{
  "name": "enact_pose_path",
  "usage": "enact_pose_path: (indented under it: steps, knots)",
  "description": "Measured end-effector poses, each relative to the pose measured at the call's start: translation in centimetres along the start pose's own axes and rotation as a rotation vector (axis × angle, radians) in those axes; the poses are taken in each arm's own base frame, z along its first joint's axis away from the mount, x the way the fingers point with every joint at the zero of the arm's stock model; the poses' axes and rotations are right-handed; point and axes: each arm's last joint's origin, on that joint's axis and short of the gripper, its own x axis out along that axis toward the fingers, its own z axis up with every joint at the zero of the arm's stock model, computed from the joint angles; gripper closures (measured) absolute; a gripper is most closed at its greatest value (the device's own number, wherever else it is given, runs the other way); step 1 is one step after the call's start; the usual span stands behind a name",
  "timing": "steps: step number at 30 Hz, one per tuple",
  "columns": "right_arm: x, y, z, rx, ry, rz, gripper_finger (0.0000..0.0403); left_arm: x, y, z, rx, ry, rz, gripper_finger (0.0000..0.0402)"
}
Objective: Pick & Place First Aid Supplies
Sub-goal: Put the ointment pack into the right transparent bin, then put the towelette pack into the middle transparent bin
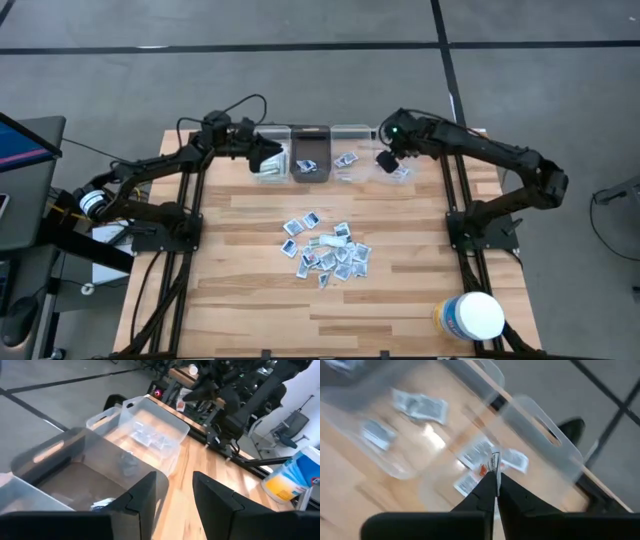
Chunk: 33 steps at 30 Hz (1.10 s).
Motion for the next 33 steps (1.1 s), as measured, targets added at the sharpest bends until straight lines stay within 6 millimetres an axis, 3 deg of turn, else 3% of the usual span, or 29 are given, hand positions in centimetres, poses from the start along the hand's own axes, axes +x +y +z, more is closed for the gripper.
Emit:
enact_pose_path:
  steps: [8, 14, 19, 23, 33]
  knots:
    - [0.5, -1.6, -0.5, -0.017, 0.074, -0.039, 0.0325, 1.2, -2.0, -0.4, -0.009, 0.025, -0.097, 0.0275]
    - [0.3, -0.8, -0.2, -0.01, 0.032, -0.021, 0.0298, 1.7, -3.2, -0.6, 0.004, 0.038, -0.152, 0.0276]
    - [-0.6, 1.8, -0.1, -0.005, -0.025, 0.08, 0.0296, 0.6, -4.2, -0.1, 0.016, 0.039, -0.196, 0.0276]
    - [-1.8, 4.9, -0.4, -0.002, -0.073, 0.172, 0.0296, -1.4, -5.4, 0.2, 0.055, 0.065, -0.214, 0.0276]
    - [-5.3, 12.3, -3.3, -0.232, -0.154, 0.368, 0.0296, -5.0, -8.0, 1.0, 0.105, 0.02, -0.247, 0.0276]
